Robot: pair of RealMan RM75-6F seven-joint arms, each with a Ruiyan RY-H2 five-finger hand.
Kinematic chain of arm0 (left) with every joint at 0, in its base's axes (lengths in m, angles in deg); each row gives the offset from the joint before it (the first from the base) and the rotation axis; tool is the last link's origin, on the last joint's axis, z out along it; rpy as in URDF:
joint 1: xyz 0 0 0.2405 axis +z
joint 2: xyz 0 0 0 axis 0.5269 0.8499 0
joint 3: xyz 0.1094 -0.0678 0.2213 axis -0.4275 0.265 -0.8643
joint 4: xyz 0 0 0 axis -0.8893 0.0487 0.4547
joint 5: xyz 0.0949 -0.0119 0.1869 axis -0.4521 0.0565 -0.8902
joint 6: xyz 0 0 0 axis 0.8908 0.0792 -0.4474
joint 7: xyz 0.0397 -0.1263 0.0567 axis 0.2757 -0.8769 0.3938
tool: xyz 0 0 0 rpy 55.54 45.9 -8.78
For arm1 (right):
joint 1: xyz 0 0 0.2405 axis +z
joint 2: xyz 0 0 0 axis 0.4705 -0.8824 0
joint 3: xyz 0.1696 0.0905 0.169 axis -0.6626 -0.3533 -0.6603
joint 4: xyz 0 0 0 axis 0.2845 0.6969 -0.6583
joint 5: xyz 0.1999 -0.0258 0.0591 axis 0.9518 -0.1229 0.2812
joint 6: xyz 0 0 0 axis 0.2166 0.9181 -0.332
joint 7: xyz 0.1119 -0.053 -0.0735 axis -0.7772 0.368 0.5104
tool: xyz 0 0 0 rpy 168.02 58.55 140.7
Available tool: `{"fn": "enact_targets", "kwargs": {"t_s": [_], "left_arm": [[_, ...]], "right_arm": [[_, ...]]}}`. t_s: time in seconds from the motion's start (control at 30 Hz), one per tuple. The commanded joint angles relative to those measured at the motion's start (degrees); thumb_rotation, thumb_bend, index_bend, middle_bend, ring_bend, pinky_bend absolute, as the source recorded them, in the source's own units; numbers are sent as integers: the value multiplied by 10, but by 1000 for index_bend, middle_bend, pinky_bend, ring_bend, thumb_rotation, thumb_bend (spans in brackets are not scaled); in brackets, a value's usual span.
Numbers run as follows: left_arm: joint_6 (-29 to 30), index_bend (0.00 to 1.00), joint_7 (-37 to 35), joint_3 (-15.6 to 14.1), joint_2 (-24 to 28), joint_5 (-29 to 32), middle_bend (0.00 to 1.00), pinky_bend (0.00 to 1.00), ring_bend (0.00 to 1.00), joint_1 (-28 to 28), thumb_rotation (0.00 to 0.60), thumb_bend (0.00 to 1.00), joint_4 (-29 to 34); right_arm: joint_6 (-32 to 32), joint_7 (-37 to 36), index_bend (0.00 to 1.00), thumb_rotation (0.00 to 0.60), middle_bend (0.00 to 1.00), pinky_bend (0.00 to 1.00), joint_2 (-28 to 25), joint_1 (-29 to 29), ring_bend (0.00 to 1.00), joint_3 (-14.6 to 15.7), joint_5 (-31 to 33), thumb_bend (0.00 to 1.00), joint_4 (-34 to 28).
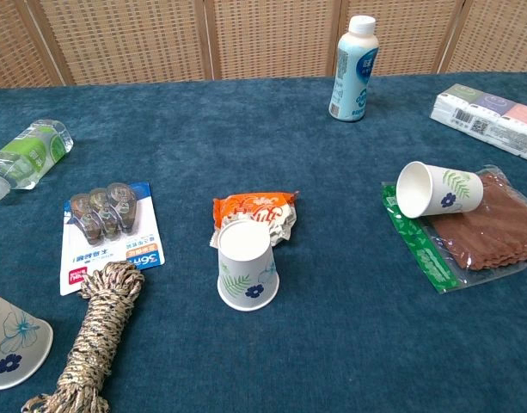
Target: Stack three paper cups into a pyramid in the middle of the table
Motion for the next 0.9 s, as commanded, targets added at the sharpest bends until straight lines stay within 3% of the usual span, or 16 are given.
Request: {"fn": "enact_targets", "kwargs": {"t_s": [0.03, 0.43, 0.9], "left_arm": [[-4, 62, 1, 0, -1, 1, 0, 0, 0, -2, 375, 506, 0], [-3, 61, 6, 3, 5, -19, 0, 0, 0, -10, 369, 506, 19], [-10, 62, 11, 3, 26, -29, 0, 0, 0, -20, 365, 506, 45]], "right_arm": [[-1, -2, 0, 600, 0, 0, 2, -1, 0, 0, 2, 401, 2], [-20, 28, 0, 600, 0, 0, 6, 11, 0, -1, -10, 395, -19], [-81, 235, 0, 600, 0, 0, 73, 79, 0, -42, 104, 395, -74]]}}
